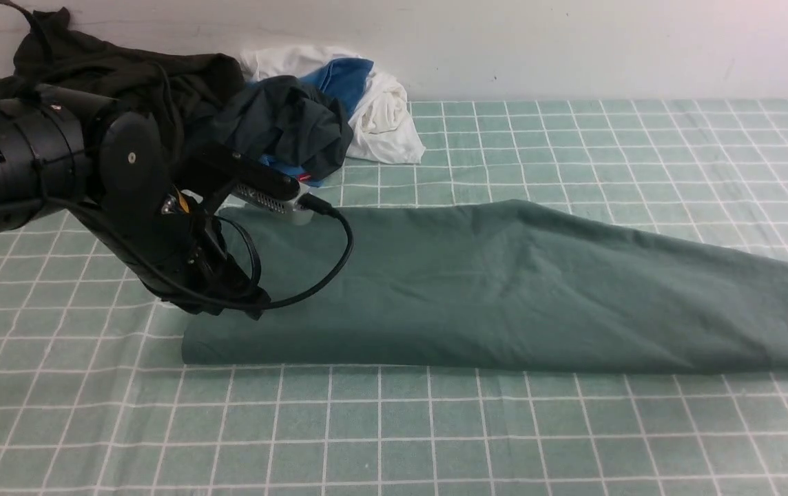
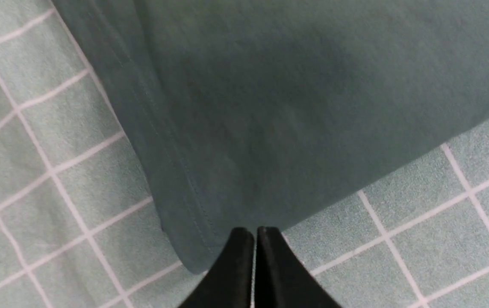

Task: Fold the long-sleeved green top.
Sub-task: Use the right arm to clamp the right edge of the fabric

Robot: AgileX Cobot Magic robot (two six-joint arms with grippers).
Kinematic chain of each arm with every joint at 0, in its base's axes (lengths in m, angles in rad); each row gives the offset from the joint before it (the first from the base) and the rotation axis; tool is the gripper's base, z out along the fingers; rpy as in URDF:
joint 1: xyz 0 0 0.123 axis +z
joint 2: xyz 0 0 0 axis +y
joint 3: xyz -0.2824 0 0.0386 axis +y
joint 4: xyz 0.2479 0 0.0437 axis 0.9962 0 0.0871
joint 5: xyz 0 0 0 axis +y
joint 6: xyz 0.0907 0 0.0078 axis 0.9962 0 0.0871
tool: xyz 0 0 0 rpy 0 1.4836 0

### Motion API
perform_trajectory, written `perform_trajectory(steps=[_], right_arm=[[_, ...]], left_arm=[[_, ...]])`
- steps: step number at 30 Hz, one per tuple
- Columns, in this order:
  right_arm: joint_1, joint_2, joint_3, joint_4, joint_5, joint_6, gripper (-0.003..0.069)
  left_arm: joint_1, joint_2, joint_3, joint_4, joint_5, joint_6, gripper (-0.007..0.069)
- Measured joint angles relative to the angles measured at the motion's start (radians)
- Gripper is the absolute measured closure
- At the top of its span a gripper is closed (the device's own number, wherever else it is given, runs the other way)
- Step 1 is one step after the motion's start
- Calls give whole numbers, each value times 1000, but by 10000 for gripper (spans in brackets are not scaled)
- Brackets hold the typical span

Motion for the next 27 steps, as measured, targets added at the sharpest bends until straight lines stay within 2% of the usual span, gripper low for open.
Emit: perform_trajectory(steps=[3, 6, 7, 8, 10, 11, 13, 16, 20, 21, 22, 25, 27], right_arm=[[-26, 35, 3, -4, -29, 2, 399], [-49, 88, 3, -5, -85, 6, 272], [-49, 90, 3, -5, -88, 6, 264], [-49, 108, 3, -5, -114, 6, 188], [-47, 129, 3, 5, -145, 6, 113], [-48, 132, 3, 6, -148, 6, 113], [-47, 155, 3, 19, -165, 6, 62], [-39, 173, 2, 22, -167, 4, 63], [-24, 173, 2, 21, -166, 2, 189], [-19, 173, 0, 21, -161, 2, 246], [-13, 173, -7, 21, -148, 2, 340], [-5, 171, -48, -2, -74, 1, 531], [4, 153, -96, -22, -9, 6, 613]], left_arm=[[0, 7, 0, -5, -1, 0, 627], [0, 10, 0, -8, -1, 0, 627], [0, 10, 0, -8, -1, 0, 627], [0, 10, 0, -8, -1, 0, 627], [0, 10, 0, -8, -1, 0, 627], [0, 10, 0, -8, -1, 0, 627], [0, 10, 0, -8, -1, 0, 627], [0, 10, 0, -8, -2, 0, 627], [0, 10, 0, -7, -2, 0, 627], [0, 10, 0, -7, -2, 0, 627], [0, 9, 0, 0, -2, 0, 627], [0, -3, 0, 0, 2, 0, 627], [0, -32, 1, 0, 12, 0, 627]])
